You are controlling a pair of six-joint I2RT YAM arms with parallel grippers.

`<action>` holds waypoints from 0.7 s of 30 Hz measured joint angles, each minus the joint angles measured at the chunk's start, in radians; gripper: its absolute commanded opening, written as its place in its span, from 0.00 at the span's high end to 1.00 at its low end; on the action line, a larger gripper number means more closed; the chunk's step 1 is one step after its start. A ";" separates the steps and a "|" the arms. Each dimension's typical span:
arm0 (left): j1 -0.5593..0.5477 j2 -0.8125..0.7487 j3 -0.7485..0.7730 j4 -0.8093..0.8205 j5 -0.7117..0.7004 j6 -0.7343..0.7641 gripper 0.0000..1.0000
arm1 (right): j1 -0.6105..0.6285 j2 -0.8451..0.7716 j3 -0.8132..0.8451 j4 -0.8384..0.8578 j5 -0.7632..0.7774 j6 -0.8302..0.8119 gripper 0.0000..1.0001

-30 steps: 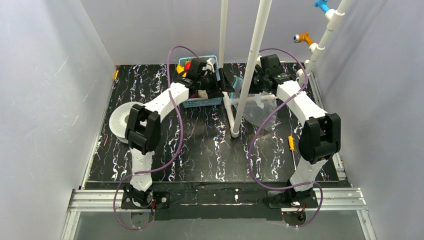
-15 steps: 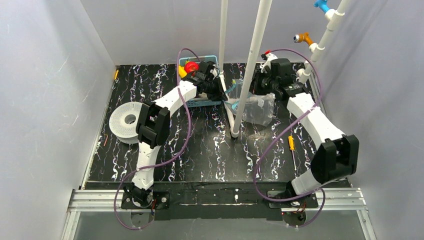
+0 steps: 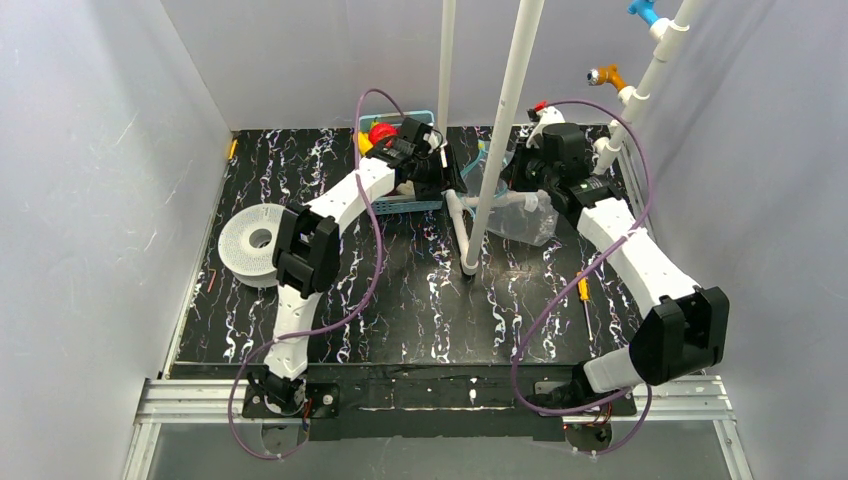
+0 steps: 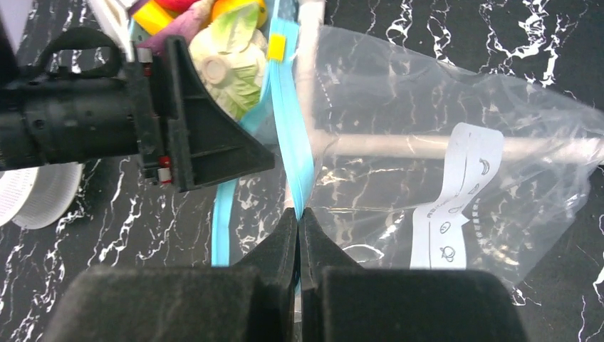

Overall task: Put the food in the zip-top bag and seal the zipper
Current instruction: Open the zipper of the food storage bag, then pick up the fake vegetable from the bin.

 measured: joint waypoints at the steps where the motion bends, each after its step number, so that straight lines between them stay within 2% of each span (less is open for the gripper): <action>1: 0.000 -0.004 -0.001 -0.008 -0.001 0.006 0.17 | 0.000 0.007 0.000 0.001 0.004 0.000 0.99; 4: 0.006 -0.049 -0.034 -0.040 -0.006 0.050 0.10 | -0.001 0.028 0.000 0.001 0.005 -0.001 0.99; 9: 0.027 -0.182 -0.094 -0.113 -0.038 0.138 0.05 | -0.001 0.068 0.005 -0.002 0.002 -0.008 0.99; 15: 0.125 -0.357 -0.133 -0.182 -0.116 0.243 0.04 | -0.001 0.104 0.025 -0.003 -0.010 -0.020 0.99; 21: 0.237 -0.379 -0.136 -0.215 -0.200 0.319 0.04 | -0.001 0.105 0.025 -0.003 -0.032 -0.021 0.99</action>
